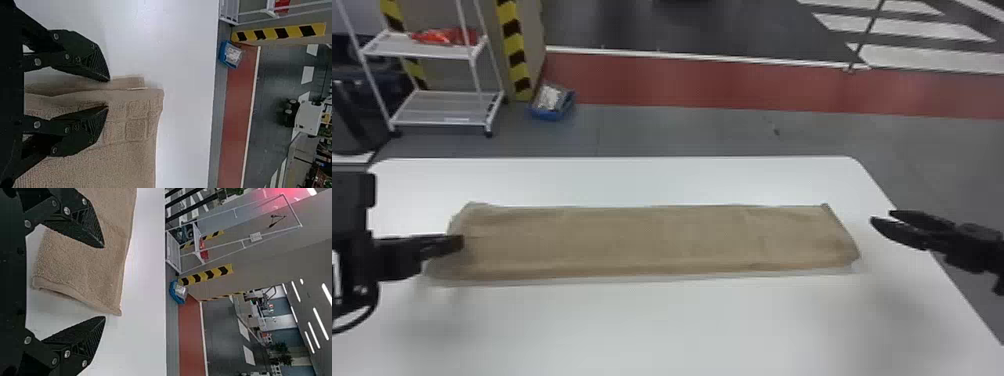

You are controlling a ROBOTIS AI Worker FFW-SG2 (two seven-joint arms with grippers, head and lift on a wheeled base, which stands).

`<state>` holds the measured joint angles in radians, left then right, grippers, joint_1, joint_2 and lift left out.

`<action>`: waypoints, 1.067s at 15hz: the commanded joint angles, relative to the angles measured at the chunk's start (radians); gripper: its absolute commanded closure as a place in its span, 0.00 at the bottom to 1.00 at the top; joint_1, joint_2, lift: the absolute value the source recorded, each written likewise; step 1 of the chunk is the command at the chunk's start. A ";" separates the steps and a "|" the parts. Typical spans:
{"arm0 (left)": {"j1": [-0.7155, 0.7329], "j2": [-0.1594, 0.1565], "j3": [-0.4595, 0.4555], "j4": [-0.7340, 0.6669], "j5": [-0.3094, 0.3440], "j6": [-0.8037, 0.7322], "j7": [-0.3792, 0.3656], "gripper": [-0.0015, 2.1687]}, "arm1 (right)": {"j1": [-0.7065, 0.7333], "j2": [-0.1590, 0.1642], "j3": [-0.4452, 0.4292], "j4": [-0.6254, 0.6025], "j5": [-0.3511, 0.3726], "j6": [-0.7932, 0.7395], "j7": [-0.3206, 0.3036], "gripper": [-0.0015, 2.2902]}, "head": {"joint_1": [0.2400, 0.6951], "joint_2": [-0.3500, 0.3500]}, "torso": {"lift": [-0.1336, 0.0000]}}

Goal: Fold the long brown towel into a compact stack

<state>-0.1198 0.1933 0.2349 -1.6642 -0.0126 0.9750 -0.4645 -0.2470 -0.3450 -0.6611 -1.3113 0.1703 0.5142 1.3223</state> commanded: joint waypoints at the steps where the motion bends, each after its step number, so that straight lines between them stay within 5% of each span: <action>1: 0.003 -0.006 -0.009 -0.003 -0.009 0.003 0.001 0.60 | 0.000 0.000 0.000 0.001 -0.005 0.001 0.002 0.12 | 1.00 0.31 | 0.07; 3: 0.005 -0.005 -0.012 -0.005 -0.010 0.012 0.000 0.70 | 0.000 0.000 -0.003 0.001 -0.008 0.001 0.005 0.12 | 1.00 0.31 | 0.07; 4: 0.006 -0.008 -0.009 -0.011 -0.004 0.015 0.003 0.87 | 0.002 0.001 -0.003 0.001 -0.011 0.001 0.005 0.12 | 1.00 0.31 | 0.07; 7: 0.019 -0.009 0.006 -0.046 0.023 0.031 -0.006 0.87 | 0.005 0.004 -0.003 0.000 -0.020 0.004 0.006 0.12 | 1.00 0.30 | 0.07; 10: 0.026 -0.012 0.057 -0.060 0.118 0.071 -0.032 0.87 | 0.011 0.027 0.001 -0.002 -0.022 0.013 0.008 0.12 | 1.00 0.30 | 0.07; 16: 0.015 -0.021 0.069 -0.114 0.293 0.190 -0.023 0.87 | 0.025 0.152 0.035 -0.126 -0.003 0.040 -0.020 0.12 | 1.00 0.32 | 0.07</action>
<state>-0.0982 0.1774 0.3053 -1.7711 0.2390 1.1433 -0.4942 -0.2329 -0.2295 -0.6361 -1.3990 0.1642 0.5505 1.3148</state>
